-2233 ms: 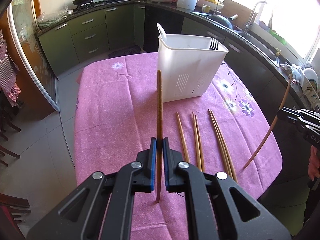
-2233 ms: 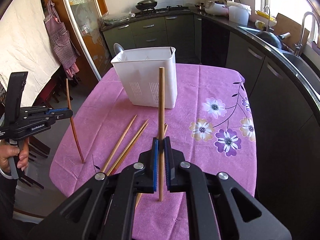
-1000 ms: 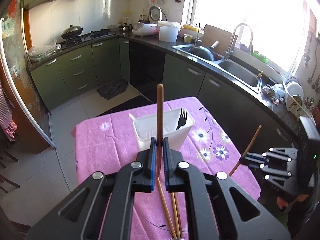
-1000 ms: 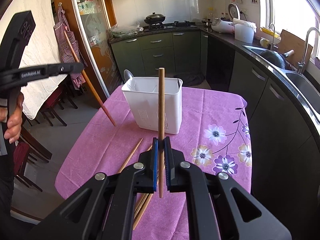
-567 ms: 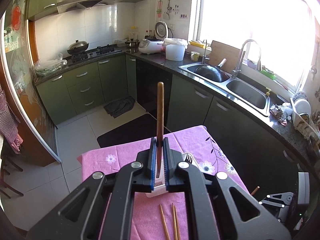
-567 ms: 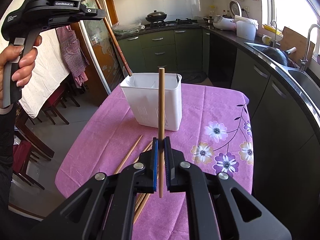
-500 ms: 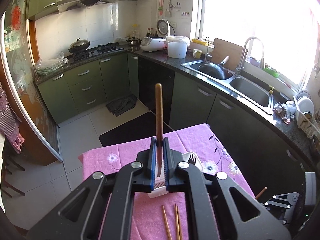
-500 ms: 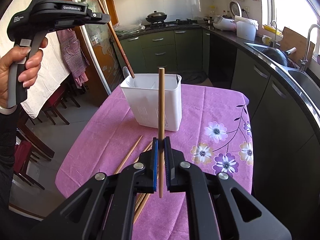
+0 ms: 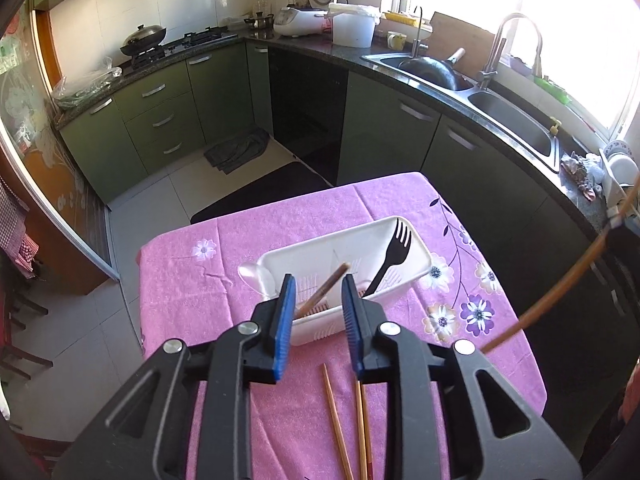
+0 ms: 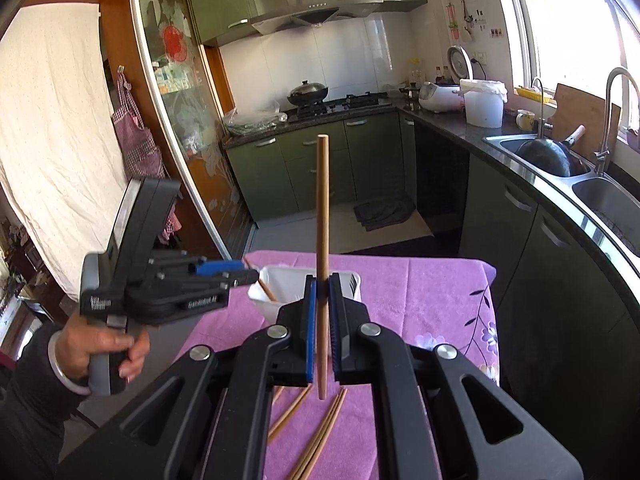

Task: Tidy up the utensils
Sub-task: 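Carry the chopstick into the white holder and open the left tool, then lower the held chopstick into the white holder and open the right tool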

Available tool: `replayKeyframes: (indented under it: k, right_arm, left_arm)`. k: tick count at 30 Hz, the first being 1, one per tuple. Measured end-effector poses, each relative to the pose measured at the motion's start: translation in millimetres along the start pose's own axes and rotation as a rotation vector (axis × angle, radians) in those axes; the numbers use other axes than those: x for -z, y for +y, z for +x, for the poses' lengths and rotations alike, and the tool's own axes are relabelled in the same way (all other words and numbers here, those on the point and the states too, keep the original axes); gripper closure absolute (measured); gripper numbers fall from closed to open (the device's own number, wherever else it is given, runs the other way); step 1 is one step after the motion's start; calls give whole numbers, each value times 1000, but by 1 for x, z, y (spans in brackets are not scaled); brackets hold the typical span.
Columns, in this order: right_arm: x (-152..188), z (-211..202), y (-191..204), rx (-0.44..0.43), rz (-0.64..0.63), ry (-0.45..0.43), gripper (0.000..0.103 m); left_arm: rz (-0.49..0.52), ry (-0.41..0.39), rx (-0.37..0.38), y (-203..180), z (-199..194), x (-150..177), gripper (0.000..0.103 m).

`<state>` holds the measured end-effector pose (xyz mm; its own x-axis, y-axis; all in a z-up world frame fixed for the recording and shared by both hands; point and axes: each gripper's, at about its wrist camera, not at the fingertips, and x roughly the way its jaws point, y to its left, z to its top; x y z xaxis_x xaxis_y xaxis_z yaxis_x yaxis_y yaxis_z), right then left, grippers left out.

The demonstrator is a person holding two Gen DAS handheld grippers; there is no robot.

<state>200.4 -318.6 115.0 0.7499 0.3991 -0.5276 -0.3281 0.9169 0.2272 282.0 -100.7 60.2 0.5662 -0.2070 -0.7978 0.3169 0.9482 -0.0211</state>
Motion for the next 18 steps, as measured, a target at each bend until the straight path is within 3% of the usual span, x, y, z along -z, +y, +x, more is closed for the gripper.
replayKeyframes:
  k: [4, 8, 14, 18]
  right_arm:
    - [-37, 5, -5, -14, 46, -96, 96]
    - [-60, 29, -4, 14, 49, -136, 96]
    - [-53, 93, -3, 64, 35, -22, 96]
    - [-39, 114, -3, 81, 29, 32, 93]
  left_arm:
    - [2, -58, -9, 1, -29, 10, 78]
    - [10, -61, -1, 3, -45, 21, 77]
    - [6, -11, 16, 8, -45, 40, 75]
    - [-9, 28, 29, 10, -35, 52, 74]
